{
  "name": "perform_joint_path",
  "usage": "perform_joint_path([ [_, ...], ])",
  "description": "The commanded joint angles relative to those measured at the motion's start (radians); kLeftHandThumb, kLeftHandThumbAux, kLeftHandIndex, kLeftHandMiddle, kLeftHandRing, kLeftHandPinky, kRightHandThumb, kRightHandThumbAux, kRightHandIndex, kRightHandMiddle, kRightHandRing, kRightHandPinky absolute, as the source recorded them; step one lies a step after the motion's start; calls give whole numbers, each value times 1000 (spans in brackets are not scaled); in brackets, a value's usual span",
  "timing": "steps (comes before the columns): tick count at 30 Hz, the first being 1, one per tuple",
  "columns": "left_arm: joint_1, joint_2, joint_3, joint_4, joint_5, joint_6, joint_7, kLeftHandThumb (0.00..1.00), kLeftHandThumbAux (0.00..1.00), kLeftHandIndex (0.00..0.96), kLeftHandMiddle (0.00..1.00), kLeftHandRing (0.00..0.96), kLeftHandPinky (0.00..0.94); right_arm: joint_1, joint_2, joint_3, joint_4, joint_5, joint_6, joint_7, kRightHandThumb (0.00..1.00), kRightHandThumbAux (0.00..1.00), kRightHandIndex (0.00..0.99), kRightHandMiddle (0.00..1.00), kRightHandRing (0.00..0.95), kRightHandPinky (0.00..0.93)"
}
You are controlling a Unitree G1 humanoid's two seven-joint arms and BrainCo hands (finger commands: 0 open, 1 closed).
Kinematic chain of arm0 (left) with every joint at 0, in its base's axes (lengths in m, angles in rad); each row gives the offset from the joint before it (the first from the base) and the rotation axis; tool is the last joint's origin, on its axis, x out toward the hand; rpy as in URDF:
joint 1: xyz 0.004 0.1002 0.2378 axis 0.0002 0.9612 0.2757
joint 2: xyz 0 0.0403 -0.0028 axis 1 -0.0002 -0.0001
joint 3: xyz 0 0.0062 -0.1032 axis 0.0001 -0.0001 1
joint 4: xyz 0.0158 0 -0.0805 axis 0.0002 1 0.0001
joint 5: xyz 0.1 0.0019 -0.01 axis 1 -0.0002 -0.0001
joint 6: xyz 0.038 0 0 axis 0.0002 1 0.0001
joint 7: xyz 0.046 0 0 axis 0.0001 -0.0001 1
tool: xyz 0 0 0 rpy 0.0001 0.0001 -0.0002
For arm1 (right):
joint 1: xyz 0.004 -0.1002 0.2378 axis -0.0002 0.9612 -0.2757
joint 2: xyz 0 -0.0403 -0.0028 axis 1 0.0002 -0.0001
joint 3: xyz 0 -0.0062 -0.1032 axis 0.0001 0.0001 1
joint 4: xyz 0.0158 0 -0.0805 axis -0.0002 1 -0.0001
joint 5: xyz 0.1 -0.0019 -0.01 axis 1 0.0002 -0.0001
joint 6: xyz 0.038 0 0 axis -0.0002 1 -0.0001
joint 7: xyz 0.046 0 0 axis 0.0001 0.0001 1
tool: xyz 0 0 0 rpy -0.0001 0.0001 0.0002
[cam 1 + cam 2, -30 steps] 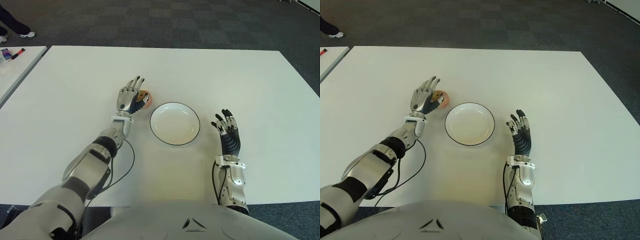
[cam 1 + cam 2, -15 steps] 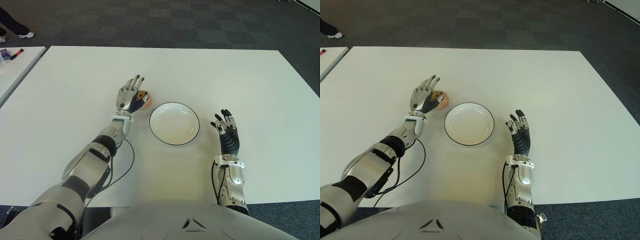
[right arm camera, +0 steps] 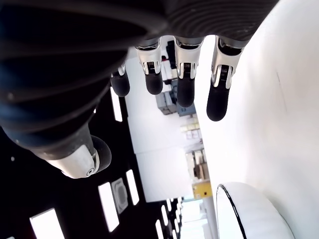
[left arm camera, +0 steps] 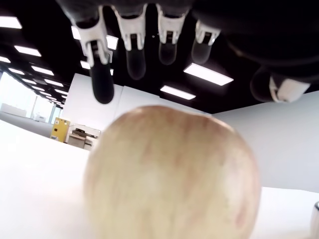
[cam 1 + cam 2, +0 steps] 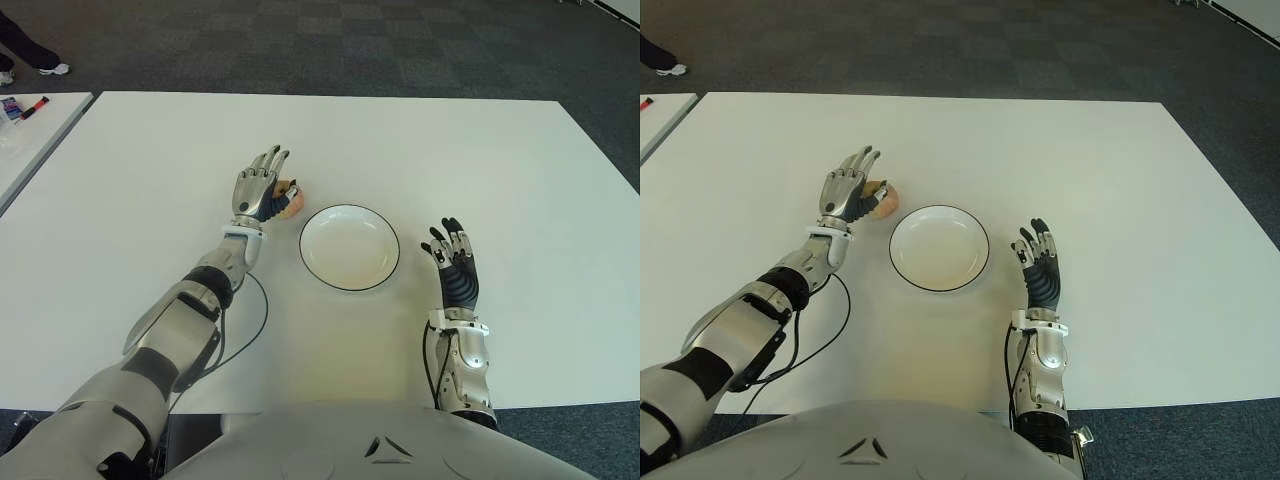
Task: Put the apples into the plate.
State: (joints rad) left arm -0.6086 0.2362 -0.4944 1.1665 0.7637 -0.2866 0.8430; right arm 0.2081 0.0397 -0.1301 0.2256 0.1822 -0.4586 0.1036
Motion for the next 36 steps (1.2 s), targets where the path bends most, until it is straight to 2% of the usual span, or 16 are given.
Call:
perform_joint_path([
  [1,-19,9,-14,29,-4,-16,-65,561,231,0,0,134,328,8,7,6,-5,2,19,3,443,610,77,67,115,252],
  [7,-31,4,-15,54,-6,-22,-109,573,234,0,0,129,338,11,8,7,-7,9,17,9,448,605,78,65,114,251],
  [14,-63,-3,-27,105,-1,-16,-185,564,236,0,0,104,300,22,9,14,-21,5,17,10,442,607,78,62,110,247],
  [22,-81,-2,-53,122,6,16,-232,544,247,0,0,104,286,38,9,22,-38,-1,19,5,435,612,74,63,111,247],
  [36,-78,-4,-111,128,26,61,-347,491,262,18,14,132,317,70,11,32,-70,-6,26,-5,431,618,70,64,115,256],
])
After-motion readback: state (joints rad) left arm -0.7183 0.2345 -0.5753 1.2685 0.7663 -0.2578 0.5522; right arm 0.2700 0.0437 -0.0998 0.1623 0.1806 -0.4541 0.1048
